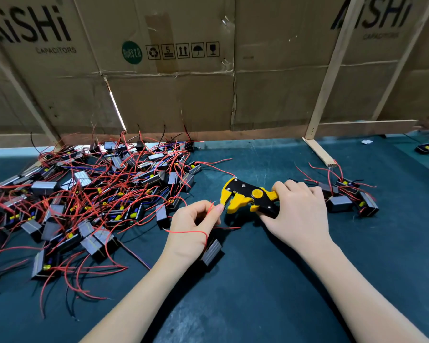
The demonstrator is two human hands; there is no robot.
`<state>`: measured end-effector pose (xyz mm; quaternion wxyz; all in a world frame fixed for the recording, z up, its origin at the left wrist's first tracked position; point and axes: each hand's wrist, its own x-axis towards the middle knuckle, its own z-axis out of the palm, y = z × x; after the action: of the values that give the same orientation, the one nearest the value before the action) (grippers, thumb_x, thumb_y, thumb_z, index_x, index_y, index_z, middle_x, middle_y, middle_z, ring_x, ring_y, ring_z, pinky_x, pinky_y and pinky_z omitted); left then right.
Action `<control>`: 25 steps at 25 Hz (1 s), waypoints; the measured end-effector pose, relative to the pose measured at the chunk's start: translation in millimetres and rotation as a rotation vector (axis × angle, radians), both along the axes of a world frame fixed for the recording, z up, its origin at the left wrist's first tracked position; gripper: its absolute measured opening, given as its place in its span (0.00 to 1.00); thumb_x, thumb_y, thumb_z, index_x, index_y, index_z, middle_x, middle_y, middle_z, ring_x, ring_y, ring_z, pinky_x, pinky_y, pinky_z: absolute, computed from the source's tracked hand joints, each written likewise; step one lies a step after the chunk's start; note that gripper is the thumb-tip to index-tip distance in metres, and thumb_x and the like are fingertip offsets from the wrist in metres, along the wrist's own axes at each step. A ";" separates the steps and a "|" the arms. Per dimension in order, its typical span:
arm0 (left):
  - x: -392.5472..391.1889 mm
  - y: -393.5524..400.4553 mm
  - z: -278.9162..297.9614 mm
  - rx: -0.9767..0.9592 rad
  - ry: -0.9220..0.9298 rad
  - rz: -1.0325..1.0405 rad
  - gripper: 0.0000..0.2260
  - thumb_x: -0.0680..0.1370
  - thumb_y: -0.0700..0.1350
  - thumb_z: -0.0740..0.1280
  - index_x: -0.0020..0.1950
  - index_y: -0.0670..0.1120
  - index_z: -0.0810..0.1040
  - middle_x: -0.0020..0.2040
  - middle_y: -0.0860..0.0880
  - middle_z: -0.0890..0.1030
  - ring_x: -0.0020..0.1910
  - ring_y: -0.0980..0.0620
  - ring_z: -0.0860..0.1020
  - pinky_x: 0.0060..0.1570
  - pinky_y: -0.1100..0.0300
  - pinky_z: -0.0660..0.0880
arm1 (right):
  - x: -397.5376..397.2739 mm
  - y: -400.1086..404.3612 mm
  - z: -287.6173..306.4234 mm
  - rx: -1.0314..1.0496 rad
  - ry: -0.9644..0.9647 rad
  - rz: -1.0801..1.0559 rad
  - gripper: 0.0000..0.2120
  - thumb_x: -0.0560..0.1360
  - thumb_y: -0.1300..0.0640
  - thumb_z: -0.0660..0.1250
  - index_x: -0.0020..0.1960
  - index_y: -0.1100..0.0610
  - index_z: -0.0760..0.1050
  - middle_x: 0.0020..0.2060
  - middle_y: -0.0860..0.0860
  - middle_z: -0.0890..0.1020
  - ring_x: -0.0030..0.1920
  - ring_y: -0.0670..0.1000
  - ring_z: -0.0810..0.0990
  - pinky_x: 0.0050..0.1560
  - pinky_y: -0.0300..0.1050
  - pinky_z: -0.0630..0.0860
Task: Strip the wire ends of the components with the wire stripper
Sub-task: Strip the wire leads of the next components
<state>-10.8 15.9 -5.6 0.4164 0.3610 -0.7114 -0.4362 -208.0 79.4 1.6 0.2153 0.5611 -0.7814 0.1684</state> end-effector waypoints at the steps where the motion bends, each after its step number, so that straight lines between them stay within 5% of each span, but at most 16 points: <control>1: 0.2 0.4 0.1 -0.025 0.004 -0.003 0.16 0.79 0.42 0.68 0.31 0.42 0.74 0.28 0.46 0.71 0.31 0.55 0.68 0.37 0.60 0.66 | -0.6 0.3 0.2 -0.003 -0.004 0.003 0.21 0.64 0.40 0.73 0.44 0.55 0.75 0.37 0.51 0.77 0.42 0.57 0.76 0.46 0.51 0.65; 10: -1.4 1.6 0.9 -0.082 -0.067 0.051 0.15 0.78 0.43 0.69 0.32 0.42 0.75 0.29 0.43 0.73 0.30 0.55 0.68 0.36 0.57 0.68 | -2.6 0.0 0.1 0.002 -0.065 0.003 0.21 0.66 0.37 0.70 0.44 0.53 0.74 0.38 0.49 0.77 0.44 0.55 0.77 0.47 0.50 0.63; 14: -0.1 5.3 0.8 -0.090 -0.091 0.035 0.14 0.78 0.45 0.69 0.34 0.42 0.76 0.27 0.53 0.70 0.29 0.57 0.66 0.33 0.61 0.65 | -1.5 0.6 0.5 0.040 -0.110 0.013 0.20 0.67 0.35 0.68 0.43 0.51 0.72 0.38 0.47 0.76 0.45 0.54 0.77 0.47 0.49 0.64; 20: 2.0 5.3 3.6 -0.092 -0.097 0.024 0.15 0.79 0.46 0.68 0.34 0.41 0.76 0.31 0.43 0.74 0.30 0.56 0.67 0.35 0.61 0.66 | 1.6 1.1 5.3 0.067 -0.090 0.027 0.19 0.67 0.34 0.68 0.37 0.49 0.68 0.33 0.47 0.76 0.39 0.54 0.77 0.42 0.48 0.62; 25: 3.4 5.1 5.2 -0.080 -0.078 0.014 0.14 0.79 0.47 0.68 0.34 0.43 0.76 0.31 0.44 0.76 0.30 0.57 0.68 0.35 0.62 0.66 | 3.2 3.7 10.0 0.057 -0.050 -0.017 0.22 0.65 0.37 0.71 0.30 0.51 0.66 0.28 0.49 0.76 0.32 0.57 0.72 0.33 0.44 0.56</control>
<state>-7.4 21.0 -0.4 0.4055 0.3656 -0.7414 -0.3903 -204.8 83.1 11.6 0.1809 0.5558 -0.7958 0.1581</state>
